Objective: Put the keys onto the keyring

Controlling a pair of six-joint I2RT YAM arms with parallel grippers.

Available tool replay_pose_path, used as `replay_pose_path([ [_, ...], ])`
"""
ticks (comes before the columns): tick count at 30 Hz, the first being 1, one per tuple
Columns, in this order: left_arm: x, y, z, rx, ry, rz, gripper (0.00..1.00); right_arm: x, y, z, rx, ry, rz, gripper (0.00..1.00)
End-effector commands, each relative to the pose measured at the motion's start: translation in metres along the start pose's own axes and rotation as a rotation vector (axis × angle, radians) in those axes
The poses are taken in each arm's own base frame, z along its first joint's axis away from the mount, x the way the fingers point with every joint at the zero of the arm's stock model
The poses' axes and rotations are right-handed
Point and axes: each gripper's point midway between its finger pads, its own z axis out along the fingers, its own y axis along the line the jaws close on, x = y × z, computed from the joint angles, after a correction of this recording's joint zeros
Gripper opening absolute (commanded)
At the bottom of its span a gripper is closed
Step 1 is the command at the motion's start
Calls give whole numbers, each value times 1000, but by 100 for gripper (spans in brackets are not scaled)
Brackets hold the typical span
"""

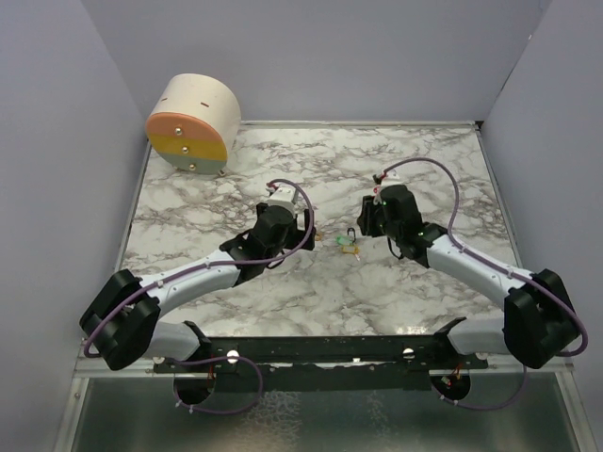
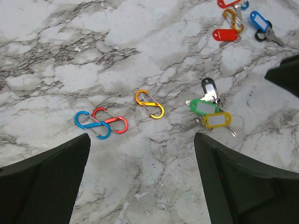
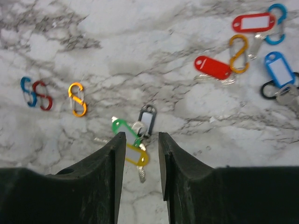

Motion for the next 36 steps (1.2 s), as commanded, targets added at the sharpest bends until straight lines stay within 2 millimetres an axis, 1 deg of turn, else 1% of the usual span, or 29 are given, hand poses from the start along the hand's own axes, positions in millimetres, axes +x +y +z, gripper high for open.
replay_pose_path([
  [1,11,35,5,-161,7,-47,94,19,28,-20,-55,25,-18,37],
  [4,19,48,10,-216,18,-64,94,28,40,-32,-94,30,-38,38],
  [6,22,56,14,-246,19,-72,95,29,44,-40,-119,16,-41,39],
  [7,23,60,16,-259,17,-74,95,29,46,-43,-130,9,-43,39],
  [9,25,67,20,-294,12,-76,95,32,47,-48,-150,3,-51,45],
  [14,30,81,32,-359,25,-73,96,34,48,-56,-175,-16,-54,46],
  [23,36,89,48,-390,32,-76,96,38,46,-62,-193,-40,-60,46],
  [29,35,88,55,-385,32,-77,96,42,44,-60,-188,-32,-62,46],
  [36,38,90,62,-391,48,-67,96,40,44,-61,-186,-40,-61,46],
])
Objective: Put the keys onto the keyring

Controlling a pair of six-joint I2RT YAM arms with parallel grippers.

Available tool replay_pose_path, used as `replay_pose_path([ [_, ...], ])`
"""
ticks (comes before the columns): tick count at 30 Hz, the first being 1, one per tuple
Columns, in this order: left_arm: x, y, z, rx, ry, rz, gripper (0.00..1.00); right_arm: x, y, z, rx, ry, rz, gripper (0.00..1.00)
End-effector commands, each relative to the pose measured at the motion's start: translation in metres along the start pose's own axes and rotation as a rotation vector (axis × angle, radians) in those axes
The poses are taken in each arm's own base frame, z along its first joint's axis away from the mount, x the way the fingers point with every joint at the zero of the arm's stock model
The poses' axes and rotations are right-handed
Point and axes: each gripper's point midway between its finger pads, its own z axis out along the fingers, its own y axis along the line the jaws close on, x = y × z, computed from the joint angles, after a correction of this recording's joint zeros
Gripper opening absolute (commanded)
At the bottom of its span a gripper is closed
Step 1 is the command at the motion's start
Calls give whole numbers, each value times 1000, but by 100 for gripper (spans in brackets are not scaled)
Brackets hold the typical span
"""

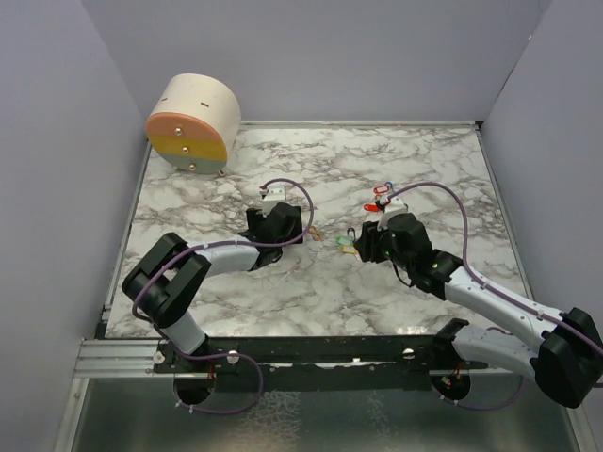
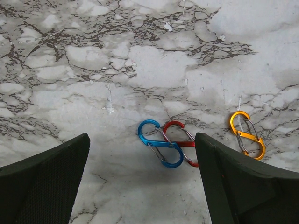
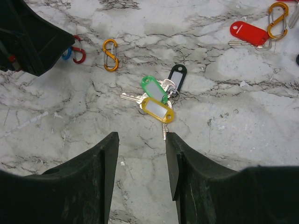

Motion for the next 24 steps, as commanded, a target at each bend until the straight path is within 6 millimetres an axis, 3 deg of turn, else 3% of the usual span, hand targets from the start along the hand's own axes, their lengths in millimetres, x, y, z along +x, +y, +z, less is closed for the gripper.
replay_pose_path([
  [1,-9,-1,8,-15,-23,-9,96,-6,5,-2,-25,-31,-6,46],
  [24,8,15,9,-56,17,24,96,-4,4,-3,-24,-29,-1,46],
])
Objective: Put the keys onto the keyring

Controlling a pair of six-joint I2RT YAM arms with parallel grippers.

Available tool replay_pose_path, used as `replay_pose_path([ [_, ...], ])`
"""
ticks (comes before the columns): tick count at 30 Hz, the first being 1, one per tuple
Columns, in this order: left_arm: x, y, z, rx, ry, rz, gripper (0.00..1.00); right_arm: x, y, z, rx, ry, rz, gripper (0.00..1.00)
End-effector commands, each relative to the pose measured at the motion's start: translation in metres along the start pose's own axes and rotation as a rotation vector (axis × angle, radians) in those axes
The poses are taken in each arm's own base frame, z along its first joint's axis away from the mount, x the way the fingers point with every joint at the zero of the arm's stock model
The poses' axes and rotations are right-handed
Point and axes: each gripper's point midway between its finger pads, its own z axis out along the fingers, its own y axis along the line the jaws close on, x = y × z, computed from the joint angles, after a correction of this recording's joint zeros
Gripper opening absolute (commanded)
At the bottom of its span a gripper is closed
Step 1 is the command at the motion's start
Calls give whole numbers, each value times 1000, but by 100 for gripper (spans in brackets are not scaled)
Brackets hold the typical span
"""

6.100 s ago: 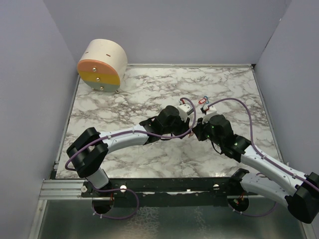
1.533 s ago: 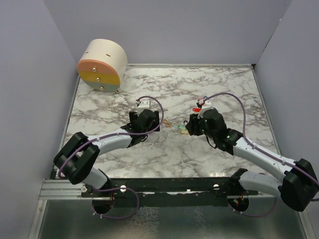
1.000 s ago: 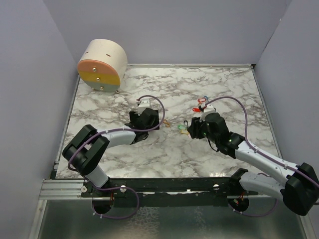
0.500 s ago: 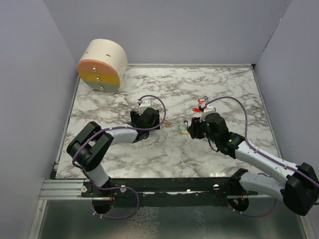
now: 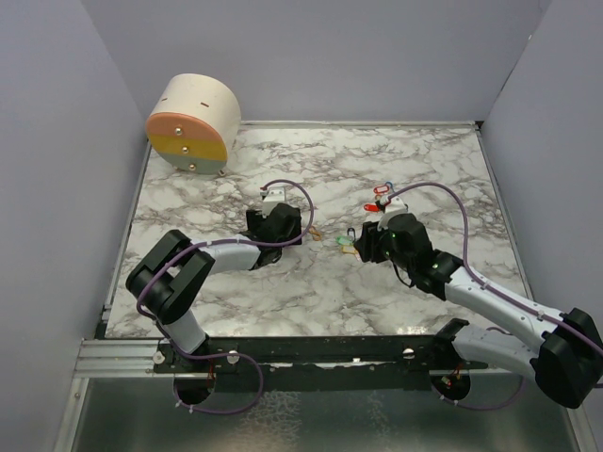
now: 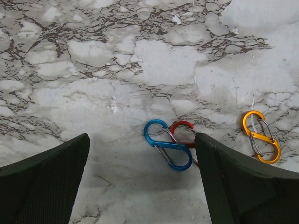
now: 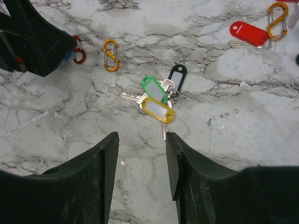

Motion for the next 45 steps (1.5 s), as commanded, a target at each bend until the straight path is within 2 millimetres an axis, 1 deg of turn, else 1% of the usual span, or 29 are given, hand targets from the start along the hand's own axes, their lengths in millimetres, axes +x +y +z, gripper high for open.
replay_pose_path([
  [1,0,9,1,-30,-6,8,96,-4,4,-3,-24,-29,-1,46],
  [12,2,20,-3,-45,0,12,96,-5,4,-3,-23,-33,-2,46],
  [23,4,37,-7,-76,0,8,96,-4,5,-1,-29,-29,-4,46],
  [30,-1,41,-11,-76,-13,1,96,-4,5,0,-30,-28,-7,46],
  [33,-4,40,-13,-64,-23,-6,96,-4,5,0,-30,-29,-7,46],
  [38,-11,31,-18,-9,-40,-17,96,-3,6,1,-33,-25,-5,46],
  [45,-5,26,-18,21,-8,3,95,-3,6,0,-31,-28,-4,46],
])
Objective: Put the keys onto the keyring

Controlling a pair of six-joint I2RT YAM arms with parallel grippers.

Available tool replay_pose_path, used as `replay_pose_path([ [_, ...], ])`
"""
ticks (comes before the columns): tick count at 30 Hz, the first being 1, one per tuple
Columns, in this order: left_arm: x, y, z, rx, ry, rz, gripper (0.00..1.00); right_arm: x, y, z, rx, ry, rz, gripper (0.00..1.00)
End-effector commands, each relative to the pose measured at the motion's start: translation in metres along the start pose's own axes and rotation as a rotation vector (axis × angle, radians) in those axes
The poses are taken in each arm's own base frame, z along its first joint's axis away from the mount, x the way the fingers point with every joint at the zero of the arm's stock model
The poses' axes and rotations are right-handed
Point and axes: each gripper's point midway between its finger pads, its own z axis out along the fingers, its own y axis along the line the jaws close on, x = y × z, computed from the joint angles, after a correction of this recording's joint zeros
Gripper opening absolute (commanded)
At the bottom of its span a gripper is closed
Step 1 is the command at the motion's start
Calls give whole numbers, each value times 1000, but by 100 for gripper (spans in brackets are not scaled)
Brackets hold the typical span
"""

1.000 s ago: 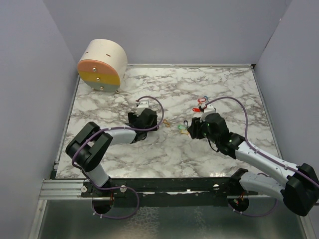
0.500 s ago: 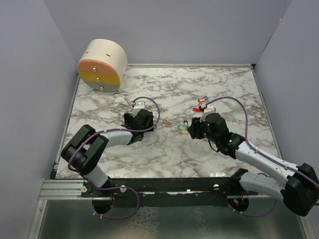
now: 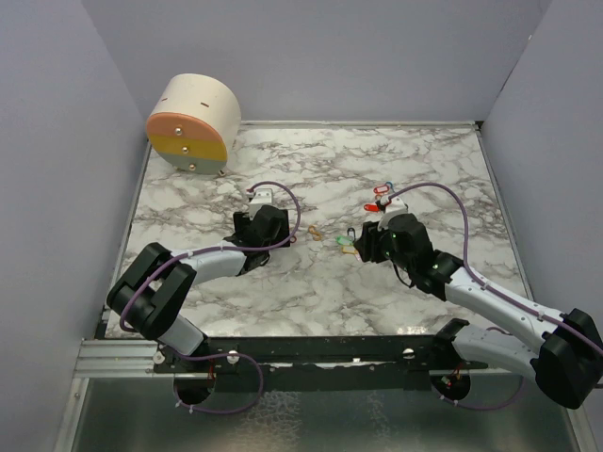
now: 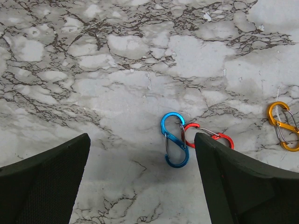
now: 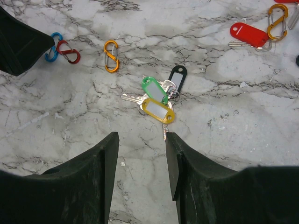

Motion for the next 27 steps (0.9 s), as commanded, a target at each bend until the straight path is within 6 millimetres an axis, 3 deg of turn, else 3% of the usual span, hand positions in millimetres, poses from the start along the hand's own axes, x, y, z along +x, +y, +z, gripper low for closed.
replay_pose_path([
  [1,1,-4,-2,37,14,8,95,-2,5,0,-28,-19,-5,46],
  [27,25,-2,2,23,75,55,94,0,5,1,-27,-16,0,46],
])
